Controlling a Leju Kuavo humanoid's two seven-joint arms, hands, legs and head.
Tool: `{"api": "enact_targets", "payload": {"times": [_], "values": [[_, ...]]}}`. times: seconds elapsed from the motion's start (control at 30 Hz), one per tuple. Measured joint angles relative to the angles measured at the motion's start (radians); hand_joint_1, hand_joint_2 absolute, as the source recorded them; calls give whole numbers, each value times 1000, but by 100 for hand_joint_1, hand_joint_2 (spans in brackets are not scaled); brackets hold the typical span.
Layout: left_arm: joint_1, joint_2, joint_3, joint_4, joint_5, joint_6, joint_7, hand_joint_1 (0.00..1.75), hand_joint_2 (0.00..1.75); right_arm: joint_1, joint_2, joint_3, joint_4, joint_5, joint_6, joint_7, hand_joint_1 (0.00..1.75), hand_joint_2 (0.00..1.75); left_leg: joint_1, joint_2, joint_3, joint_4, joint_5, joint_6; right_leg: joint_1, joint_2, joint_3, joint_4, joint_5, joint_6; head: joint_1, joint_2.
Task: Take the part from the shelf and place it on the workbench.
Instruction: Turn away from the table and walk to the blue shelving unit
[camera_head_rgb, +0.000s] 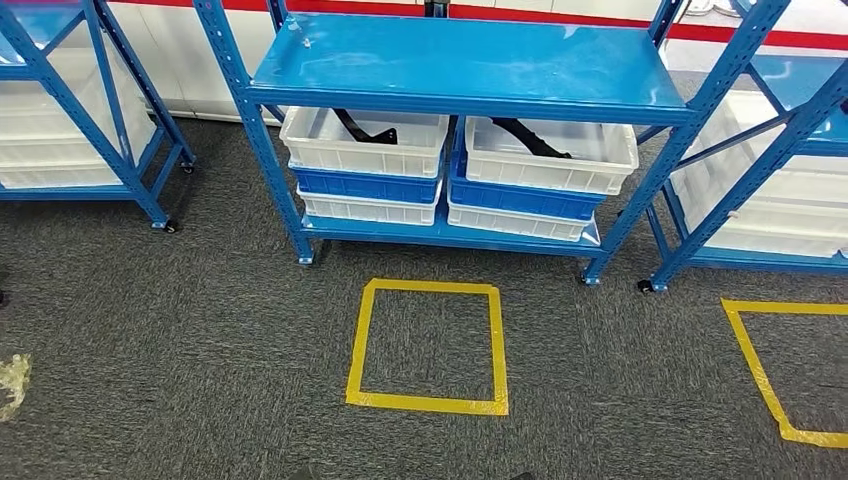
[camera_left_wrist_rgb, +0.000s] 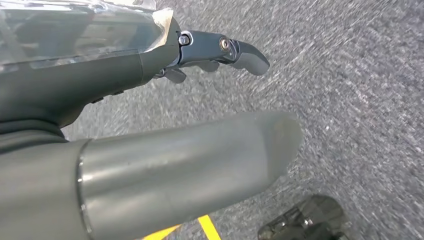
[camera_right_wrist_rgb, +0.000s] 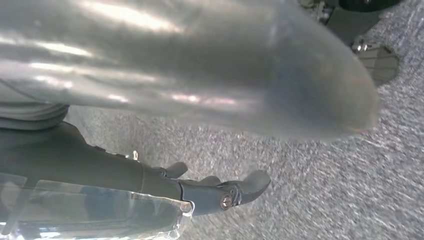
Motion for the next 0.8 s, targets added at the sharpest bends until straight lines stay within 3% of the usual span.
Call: {"api": "enact_targets", "payload": {"times": [0.03, 0.1, 0.17, 0.2, 0.23, 0.27, 0.33, 0.4, 0.47, 0.57, 0.67, 0.8], "values": [[0, 0, 0, 1, 2, 2, -2, 0, 0, -1, 0, 0, 0, 4, -1, -3, 0, 0, 1, 11, 3, -5, 4, 8, 2, -23, -16, 28, -14, 0, 2, 0], [2, 0, 1, 4, 5, 3, -5, 0, 0, -4, 1, 0, 0, 11, -2, -8, 0, 0, -1, 32, 5, -8, 7, 17, 4, -71, -72, 143, -66, -6, 7, 0], [4, 0, 2, 6, 6, 3, -5, 0, 0, -5, 1, 0, 0, 13, -2, -9, 0, 0, -3, 52, 4, -8, 5, 19, 3, -83, -131, 268, -110, -5, 8, 0], [4, 0, 3, 7, 6, 3, -5, 0, 0, -4, 1, 0, 0, 14, -2, -9, 0, 0, -3, 59, 4, -8, 5, 19, 3, -84, -142, 295, -116, -2, 8, 0], [5, 1, 4, 8, 6, 3, -5, 0, 0, -3, 1, 0, 0, 14, -3, -9, 0, 0, -3, 64, 5, -8, 4, 18, 1, -85, -137, 289, -109, 5, 9, 0], [4, 0, 5, 8, 6, 3, -6, 0, 0, -2, 0, 0, 0, 14, -3, -9, 0, 0, -2, 66, 6, -7, 3, 17, -1, -87, -113, 244, -90, 12, 9, 0], [4, 0, 6, 10, 6, 3, -6, 0, 0, -3, -2, 0, 0, 15, -3, -10, 0, 0, -2, 71, 10, -7, -1, 10, -3, -97, -36, 102, -43, 23, 10, 0], [3, 0, 7, 11, 6, 3, -8, 0, 0, -5, -2, 0, 0, 15, -3, -11, 0, 0, -7, 74, 12, -6, -7, 1, 0, -103, 17, 6, -17, 18, 9, 0], [2, 0, 8, 13, 7, 0, -9, 0, 0, -4, -1, 0, 0, 15, -3, -12, 0, 0, -12, 74, 12, -4, -9, 7, -1, -102, 28, -9, -11, 9, 8, 0], [1, 1, 10, 14, 6, -5, -10, 0, 0, -4, -1, -2, 0, 16, -4, -14, 0, 0, -10, 74, 14, -7, -6, 25, 0, -100, 28, -9, -10, 5, 7, 0], [0, 0, 10, 15, 6, -7, -10, 0, 0, -4, -1, -7, 0, 17, -5, -16, 0, 0, -8, 74, 18, -15, -4, 19, 4, -100, 28, -9, -12, 0, 6, 0], [-1, 0, 10, 15, 6, -15, -10, 0, 0, -4, -2, -12, 0, 19, -6, -17, 0, 0, -5, 74, 19, -21, -1, -10, 7, -100, 27, -8, -11, -7, 6, 0]]}}
